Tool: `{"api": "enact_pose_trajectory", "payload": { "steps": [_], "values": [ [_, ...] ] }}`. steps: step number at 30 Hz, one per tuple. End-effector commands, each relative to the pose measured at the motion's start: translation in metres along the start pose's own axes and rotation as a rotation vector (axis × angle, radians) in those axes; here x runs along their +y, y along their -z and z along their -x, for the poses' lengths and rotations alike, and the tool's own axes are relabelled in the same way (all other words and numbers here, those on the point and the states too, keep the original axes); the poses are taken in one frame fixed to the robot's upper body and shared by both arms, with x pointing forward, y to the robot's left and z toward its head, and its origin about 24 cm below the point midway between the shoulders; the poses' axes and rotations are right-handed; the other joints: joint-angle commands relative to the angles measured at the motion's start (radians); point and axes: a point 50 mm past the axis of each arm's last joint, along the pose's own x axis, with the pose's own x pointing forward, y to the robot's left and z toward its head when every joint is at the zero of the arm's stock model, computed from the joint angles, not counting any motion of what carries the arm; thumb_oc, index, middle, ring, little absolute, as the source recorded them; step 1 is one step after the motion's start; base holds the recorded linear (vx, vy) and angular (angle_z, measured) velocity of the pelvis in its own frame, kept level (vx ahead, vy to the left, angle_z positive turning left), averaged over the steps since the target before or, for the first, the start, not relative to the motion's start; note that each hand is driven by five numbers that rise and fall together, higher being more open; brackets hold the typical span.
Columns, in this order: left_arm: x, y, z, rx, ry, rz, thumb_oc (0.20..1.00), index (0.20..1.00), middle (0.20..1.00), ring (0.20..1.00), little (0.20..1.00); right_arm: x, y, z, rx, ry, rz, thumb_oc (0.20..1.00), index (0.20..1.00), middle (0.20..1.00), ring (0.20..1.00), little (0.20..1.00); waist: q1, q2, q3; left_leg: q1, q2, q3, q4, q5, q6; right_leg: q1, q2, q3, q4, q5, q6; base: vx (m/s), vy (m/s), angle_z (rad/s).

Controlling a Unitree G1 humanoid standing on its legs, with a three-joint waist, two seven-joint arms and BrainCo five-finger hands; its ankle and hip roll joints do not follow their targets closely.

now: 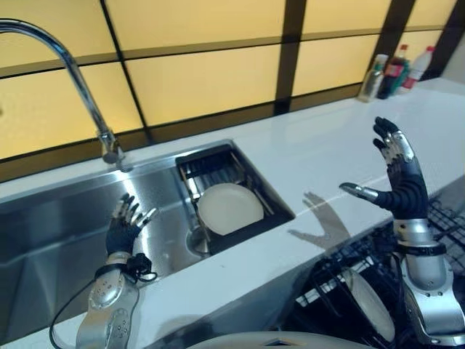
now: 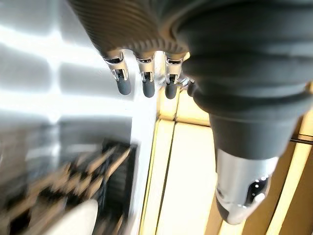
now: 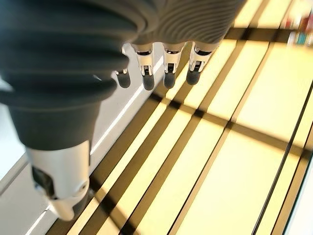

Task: Pick up plates and place into dishwasher.

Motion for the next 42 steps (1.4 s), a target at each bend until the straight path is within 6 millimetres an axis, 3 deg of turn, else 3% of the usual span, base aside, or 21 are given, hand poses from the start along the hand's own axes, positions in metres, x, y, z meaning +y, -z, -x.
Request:
{"api": "enact_pose_trajectory", "payload": {
  "steps": [1, 4, 11, 23, 31, 34, 36, 39, 41, 42],
  "values": [
    [-0.002, -0.05, -0.022, -0.257, 0.006, -0.194, 1.0, 1.0, 1.0, 1.0, 1.0, 0.007, -0.012, -0.023, -0.089, -0.022, -0.027, 1.0, 1.0, 1.0, 1.0, 1.0, 0.026, -0.011, 0.01, -0.046, -0.005, 0.044, 0.048, 0.003, 0.014, 0.025, 0.038, -0.003, -0.041, -0.027, -0.005, -0.09, 0.076, 0.14],
    [-0.006, -0.059, -0.029, -0.309, 0.0, -0.293, 1.0, 1.0, 1.0, 1.0, 1.0, 0.013, -0.01, -0.027, -0.071, -0.039, -0.032, 1.0, 1.0, 1.0, 1.0, 1.0, 0.022, -0.002, 0.008, -0.045, -0.009, 0.037, 0.028, 0.01, 0.013, 0.021, 0.039, -0.01, -0.041, -0.029, -0.004, -0.09, 0.056, 0.26],
    [-0.016, -0.077, -0.039, -0.408, -0.002, -0.33, 1.0, 1.0, 1.0, 1.0, 1.0, 0.022, -0.004, -0.031, -0.05, -0.036, -0.045, 1.0, 1.0, 1.0, 1.0, 1.0, 0.007, 0.009, 0.005, -0.042, -0.012, 0.034, -0.016, 0.024, 0.012, 0.01, 0.043, -0.016, -0.04, -0.031, 0.001, -0.08, 0.027, 0.1],
    [-0.025, -0.097, -0.04, -0.523, 0.047, -0.378, 1.0, 1.0, 1.0, 1.0, 1.0, 0.016, -0.004, -0.031, -0.055, 0.002, -0.023, 1.0, 1.0, 1.0, 1.0, 1.0, -0.032, 0.005, 0.008, -0.026, 0.002, 0.054, -0.04, 0.02, 0.015, 0.004, 0.064, 0.011, -0.008, -0.066, -0.006, -0.02, -0.057, 0.01],
    [-0.029, -0.106, -0.041, -0.562, 0.091, -0.448, 1.0, 1.0, 1.0, 1.0, 1.0, 0.006, -0.007, -0.034, -0.063, 0.014, -0.026, 1.0, 1.0, 1.0, 1.0, 1.0, -0.051, -0.015, 0.028, -0.073, 0.023, 0.06, 0.135, -0.018, 0.001, -0.008, 0.08, 0.035, 0.054, -0.097, -0.045, 0.03, -0.173, -0.17],
    [-0.032, -0.106, -0.045, -0.561, 0.103, -0.482, 1.0, 1.0, 1.0, 1.0, 1.0, 0.005, -0.008, -0.036, -0.064, 0.008, -0.023, 1.0, 1.0, 1.0, 1.0, 1.0, -0.058, -0.02, 0.042, -0.118, 0.033, 0.05, 0.28, 0.012, -0.015, -0.017, 0.084, 0.036, 0.079, -0.107, -0.068, 0.03, -0.17, -0.2],
    [-0.031, -0.106, -0.046, -0.563, 0.104, -0.49, 1.0, 1.0, 1.0, 1.0, 1.0, 0.004, -0.008, -0.036, -0.069, 0.001, -0.023, 1.0, 1.0, 1.0, 1.0, 1.0, -0.062, -0.025, 0.056, -0.173, 0.04, 0.027, 0.41, 0.06, -0.031, -0.024, 0.089, 0.047, 0.096, -0.11, -0.086, 0.01, -0.149, -0.26],
    [-0.029, -0.104, -0.047, -0.55, 0.098, -0.496, 1.0, 1.0, 1.0, 1.0, 1.0, 0.005, -0.008, -0.037, -0.071, -0.014, -0.021, 1.0, 1.0, 1.0, 1.0, 1.0, -0.061, -0.024, 0.074, -0.251, 0.02, -0.031, 0.553, 0.082, -0.026, -0.033, 0.097, 0.09, 0.113, -0.106, -0.102, 0.02, -0.076, -0.34],
    [-0.025, -0.099, -0.048, -0.515, 0.08, -0.502, 1.0, 1.0, 1.0, 1.0, 1.0, 0.01, -0.006, -0.04, -0.069, -0.033, -0.033, 1.0, 1.0, 1.0, 1.0, 1.0, -0.03, -0.011, 0.085, -0.294, -0.074, -0.17, 0.496, 0.099, 0.004, -0.038, 0.115, 0.164, 0.114, -0.09, -0.093, 0.08, 0.028, -0.16],
    [-0.022, -0.097, -0.049, -0.498, 0.071, -0.509, 1.0, 1.0, 1.0, 1.0, 1.0, 0.014, -0.006, -0.041, -0.068, -0.043, -0.039, 1.0, 1.0, 1.0, 1.0, 1.0, -0.019, -0.007, 0.089, -0.304, -0.089, -0.201, 0.458, 0.112, 0.008, -0.037, 0.126, 0.193, 0.115, -0.092, -0.091, 0.13, 0.052, -0.88]
  ]
}}
